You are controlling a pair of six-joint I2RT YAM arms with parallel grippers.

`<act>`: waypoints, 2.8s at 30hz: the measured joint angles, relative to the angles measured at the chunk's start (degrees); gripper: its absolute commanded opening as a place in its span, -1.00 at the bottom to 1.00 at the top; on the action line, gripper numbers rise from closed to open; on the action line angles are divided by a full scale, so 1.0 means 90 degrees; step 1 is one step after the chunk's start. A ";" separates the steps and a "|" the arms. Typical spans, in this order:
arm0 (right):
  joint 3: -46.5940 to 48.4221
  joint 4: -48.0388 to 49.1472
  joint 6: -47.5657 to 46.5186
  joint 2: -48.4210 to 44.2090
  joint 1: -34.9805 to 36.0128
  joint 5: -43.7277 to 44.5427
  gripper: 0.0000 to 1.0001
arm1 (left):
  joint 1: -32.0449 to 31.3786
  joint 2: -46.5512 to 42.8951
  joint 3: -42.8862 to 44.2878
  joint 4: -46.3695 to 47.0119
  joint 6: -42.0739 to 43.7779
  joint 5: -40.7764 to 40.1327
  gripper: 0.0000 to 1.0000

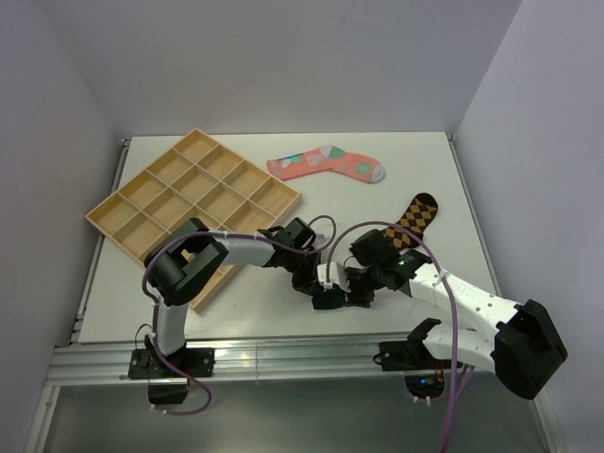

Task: Roll the socks
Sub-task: Roll the sock at the center of the board.

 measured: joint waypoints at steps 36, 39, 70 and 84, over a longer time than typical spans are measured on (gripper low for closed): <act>-0.0709 0.1797 0.0712 0.0721 0.1263 0.1273 -0.66 | 0.0291 0.0073 -0.0690 0.1304 -0.0816 0.0583 -0.99; -0.0466 0.1418 0.0588 0.0903 0.0712 0.0733 -0.66 | 0.0289 -0.0080 -0.0974 0.1715 -0.1095 0.0413 -0.95; 0.3677 -0.3786 -0.1314 0.5948 -0.0962 -0.1503 -0.63 | -0.1479 -0.2497 -0.3111 0.3956 -0.0945 -0.5464 -0.26; 0.4238 -0.4299 -0.1239 0.6477 -0.0962 -0.1433 -0.64 | -0.1931 -0.2276 -0.3776 0.5967 0.1647 -0.4996 -0.28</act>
